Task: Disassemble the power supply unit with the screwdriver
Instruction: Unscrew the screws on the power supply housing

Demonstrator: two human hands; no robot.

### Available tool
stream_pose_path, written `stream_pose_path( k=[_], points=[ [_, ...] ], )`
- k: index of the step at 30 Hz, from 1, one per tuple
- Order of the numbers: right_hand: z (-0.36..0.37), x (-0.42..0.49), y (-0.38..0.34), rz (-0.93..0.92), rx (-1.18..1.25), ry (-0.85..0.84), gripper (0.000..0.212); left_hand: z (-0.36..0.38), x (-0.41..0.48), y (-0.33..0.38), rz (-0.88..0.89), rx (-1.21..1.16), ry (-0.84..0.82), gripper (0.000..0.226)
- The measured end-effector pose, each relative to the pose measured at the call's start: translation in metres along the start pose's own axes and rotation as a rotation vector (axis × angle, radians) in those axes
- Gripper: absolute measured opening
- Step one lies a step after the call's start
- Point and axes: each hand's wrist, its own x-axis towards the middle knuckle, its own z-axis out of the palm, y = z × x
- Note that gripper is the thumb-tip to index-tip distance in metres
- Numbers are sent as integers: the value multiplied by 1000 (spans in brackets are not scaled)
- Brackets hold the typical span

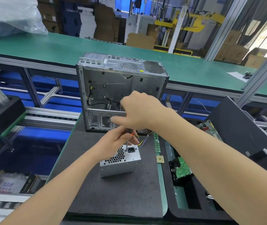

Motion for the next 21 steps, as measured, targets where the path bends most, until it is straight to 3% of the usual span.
stream_pose_path(
  k=[2, 5, 12, 14, 21],
  points=[
    [7, 0, -3, 132, 11, -51, 59, 0, 1, -1, -3, -17, -4, 19],
    [15, 3, -3, 187, 86, -135, 49, 0, 0, -1, -1, -39, -2, 18],
    [-4, 3, 6, -117, 70, -280, 14, -4, -2, 2, 22, -43, 5, 19],
    [-4, 1, 5, -176, 75, -308, 13, -4, -2, 2, 16, -25, 8, 18],
    [-3, -1, 0, -144, 100, -324, 13, -2, -1, 3, -10, -3, 26, 26]
  ],
)
